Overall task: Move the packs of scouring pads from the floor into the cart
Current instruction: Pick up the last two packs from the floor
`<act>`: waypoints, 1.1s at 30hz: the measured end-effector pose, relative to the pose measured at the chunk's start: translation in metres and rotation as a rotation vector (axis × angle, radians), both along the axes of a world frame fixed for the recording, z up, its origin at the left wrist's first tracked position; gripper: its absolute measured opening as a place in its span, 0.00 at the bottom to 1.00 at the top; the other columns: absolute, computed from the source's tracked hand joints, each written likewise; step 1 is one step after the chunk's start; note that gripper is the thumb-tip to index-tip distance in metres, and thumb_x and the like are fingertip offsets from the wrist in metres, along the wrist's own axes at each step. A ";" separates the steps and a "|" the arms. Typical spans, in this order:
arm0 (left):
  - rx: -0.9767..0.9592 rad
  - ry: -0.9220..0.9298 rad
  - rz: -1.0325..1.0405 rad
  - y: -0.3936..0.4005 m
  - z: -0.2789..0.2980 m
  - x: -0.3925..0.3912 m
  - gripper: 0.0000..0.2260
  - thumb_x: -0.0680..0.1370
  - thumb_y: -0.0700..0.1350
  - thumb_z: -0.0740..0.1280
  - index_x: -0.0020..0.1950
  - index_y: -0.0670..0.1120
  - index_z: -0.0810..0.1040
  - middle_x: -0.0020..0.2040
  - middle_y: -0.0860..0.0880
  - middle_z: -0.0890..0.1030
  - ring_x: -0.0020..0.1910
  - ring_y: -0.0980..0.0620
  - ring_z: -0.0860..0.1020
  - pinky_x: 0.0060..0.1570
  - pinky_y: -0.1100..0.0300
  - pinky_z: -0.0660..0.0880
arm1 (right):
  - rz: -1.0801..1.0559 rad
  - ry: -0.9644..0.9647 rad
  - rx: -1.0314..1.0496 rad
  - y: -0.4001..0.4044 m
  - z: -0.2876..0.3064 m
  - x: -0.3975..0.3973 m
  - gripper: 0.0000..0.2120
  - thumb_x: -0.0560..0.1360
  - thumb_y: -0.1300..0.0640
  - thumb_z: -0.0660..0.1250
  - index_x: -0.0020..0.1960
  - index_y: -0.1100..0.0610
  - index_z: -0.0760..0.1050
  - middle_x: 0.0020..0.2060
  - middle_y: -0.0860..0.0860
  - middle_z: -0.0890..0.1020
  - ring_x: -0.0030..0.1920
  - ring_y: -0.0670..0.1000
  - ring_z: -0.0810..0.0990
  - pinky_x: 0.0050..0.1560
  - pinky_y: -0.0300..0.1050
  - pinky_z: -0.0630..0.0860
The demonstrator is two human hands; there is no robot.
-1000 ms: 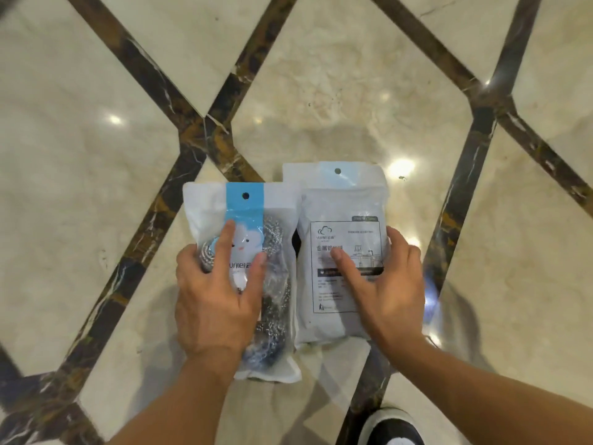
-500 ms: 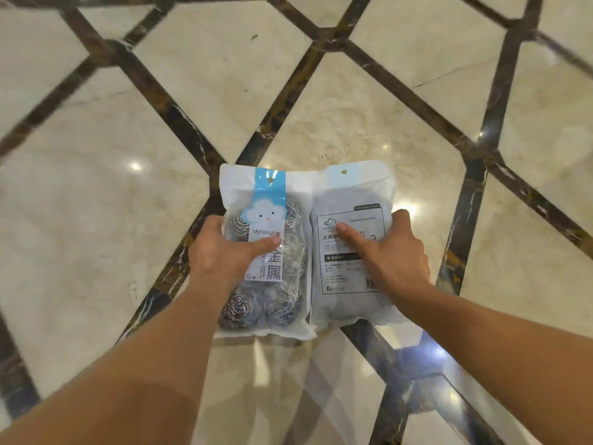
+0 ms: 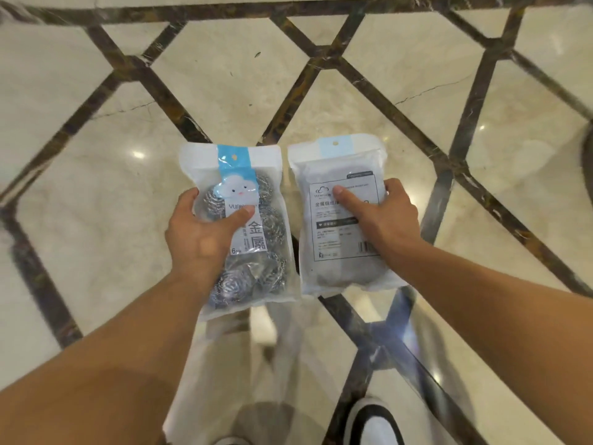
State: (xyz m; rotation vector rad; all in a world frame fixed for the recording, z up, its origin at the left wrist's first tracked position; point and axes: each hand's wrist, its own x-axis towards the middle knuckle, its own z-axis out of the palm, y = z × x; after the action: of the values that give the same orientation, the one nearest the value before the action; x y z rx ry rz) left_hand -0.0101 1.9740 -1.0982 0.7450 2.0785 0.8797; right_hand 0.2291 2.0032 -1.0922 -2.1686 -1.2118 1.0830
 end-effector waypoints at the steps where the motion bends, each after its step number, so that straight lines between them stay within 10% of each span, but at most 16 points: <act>1: 0.003 -0.003 0.018 -0.001 0.022 -0.003 0.46 0.62 0.56 0.85 0.76 0.51 0.70 0.69 0.49 0.78 0.65 0.49 0.78 0.67 0.52 0.74 | 0.006 0.024 0.005 -0.002 0.021 -0.001 0.29 0.70 0.32 0.74 0.60 0.51 0.71 0.48 0.45 0.82 0.44 0.45 0.81 0.41 0.44 0.78; 22: 0.214 -0.162 0.214 -0.045 0.714 -0.083 0.47 0.63 0.53 0.85 0.78 0.49 0.68 0.71 0.48 0.77 0.63 0.47 0.79 0.66 0.49 0.75 | 0.013 0.271 0.229 0.008 0.705 -0.071 0.27 0.68 0.34 0.78 0.57 0.49 0.75 0.47 0.44 0.83 0.52 0.52 0.83 0.51 0.47 0.79; 33: 0.439 -0.097 0.218 -0.095 0.904 -0.146 0.41 0.66 0.47 0.84 0.75 0.48 0.71 0.60 0.53 0.78 0.55 0.51 0.78 0.59 0.55 0.72 | 0.322 0.331 0.429 0.013 0.890 -0.153 0.25 0.69 0.35 0.77 0.54 0.51 0.75 0.47 0.47 0.84 0.44 0.48 0.82 0.41 0.47 0.79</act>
State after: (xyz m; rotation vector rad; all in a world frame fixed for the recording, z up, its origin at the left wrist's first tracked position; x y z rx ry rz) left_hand -0.1557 1.8791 -0.1946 0.6872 1.9246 1.4947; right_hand 0.0766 2.0165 -0.2021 -1.4446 -1.4994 1.1252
